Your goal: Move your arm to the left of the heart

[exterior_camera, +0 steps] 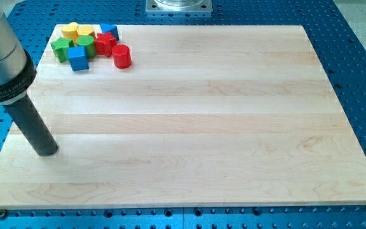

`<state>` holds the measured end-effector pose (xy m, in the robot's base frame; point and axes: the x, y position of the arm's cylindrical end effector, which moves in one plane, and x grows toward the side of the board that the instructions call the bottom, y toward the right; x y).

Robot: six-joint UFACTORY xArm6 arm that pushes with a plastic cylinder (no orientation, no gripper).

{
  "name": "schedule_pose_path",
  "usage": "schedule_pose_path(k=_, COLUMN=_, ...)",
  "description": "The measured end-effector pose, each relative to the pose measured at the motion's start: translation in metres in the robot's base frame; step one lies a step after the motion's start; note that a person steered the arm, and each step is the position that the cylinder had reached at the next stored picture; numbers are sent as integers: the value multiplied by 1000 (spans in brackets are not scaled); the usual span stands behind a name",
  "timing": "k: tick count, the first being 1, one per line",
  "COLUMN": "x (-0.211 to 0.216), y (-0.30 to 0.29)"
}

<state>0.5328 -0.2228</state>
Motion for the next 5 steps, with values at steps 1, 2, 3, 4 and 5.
schedule_pose_path(k=1, x=0, y=0)
schedule_pose_path(k=2, x=4, y=-6)
schedule_pose_path(k=3, x=13, y=-8)
schedule_pose_path(k=4, x=-36, y=-45)
schedule_pose_path(k=5, x=-81, y=-69)
